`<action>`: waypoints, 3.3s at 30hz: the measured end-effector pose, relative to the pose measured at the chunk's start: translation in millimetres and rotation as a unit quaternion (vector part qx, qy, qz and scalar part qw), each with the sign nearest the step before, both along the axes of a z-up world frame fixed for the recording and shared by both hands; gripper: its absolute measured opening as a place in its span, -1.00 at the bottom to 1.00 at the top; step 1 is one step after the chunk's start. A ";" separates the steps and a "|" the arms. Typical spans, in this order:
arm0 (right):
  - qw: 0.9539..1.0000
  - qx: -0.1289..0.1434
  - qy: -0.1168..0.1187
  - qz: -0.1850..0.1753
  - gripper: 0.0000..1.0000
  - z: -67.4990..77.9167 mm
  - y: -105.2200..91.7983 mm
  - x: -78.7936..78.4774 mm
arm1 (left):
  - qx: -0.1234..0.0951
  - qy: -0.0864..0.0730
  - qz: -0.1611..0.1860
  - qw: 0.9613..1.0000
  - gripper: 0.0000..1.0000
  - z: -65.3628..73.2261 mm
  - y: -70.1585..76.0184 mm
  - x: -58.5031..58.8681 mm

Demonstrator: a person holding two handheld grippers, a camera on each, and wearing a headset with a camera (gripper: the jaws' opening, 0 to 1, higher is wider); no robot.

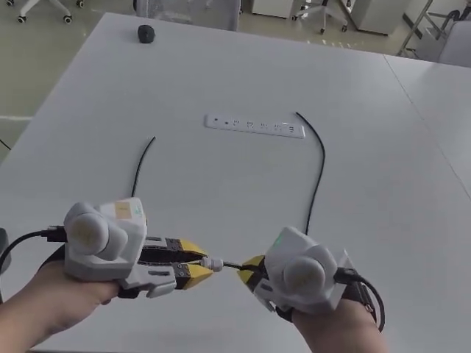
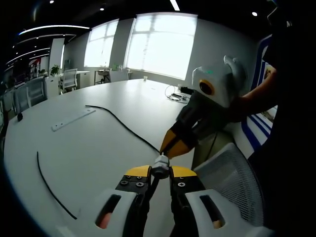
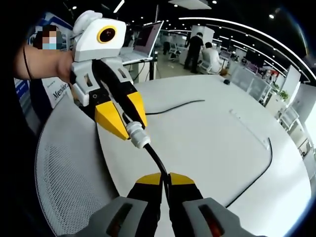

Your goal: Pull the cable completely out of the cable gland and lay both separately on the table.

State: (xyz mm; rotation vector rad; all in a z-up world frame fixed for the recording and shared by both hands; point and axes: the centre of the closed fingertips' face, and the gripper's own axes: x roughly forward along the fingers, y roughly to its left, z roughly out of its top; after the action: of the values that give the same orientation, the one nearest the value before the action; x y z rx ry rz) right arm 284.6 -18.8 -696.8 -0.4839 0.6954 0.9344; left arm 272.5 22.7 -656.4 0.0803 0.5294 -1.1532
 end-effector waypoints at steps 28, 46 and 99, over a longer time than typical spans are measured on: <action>1.000 0.018 0.020 -0.017 -0.99 -5.3 -11.6 -4.6 | 0.006 0.001 0.006 1.000 -0.70 -1.9 3.0 -0.1; 0.998 0.012 -0.046 0.041 -0.71 23.4 14.0 -12.3 | 0.006 0.003 0.008 1.000 -0.70 -0.4 1.9 -1.8; 0.999 0.011 0.027 -0.042 -1.00 -6.1 -1.2 -4.7 | 0.011 -0.001 0.002 1.000 -0.70 -0.5 3.3 -1.1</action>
State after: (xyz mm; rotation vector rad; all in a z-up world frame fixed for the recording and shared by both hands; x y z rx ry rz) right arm 279.9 -20.0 -702.8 -0.4078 0.7474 0.8789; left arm 271.4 26.0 -656.9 0.0985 0.5406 -1.1428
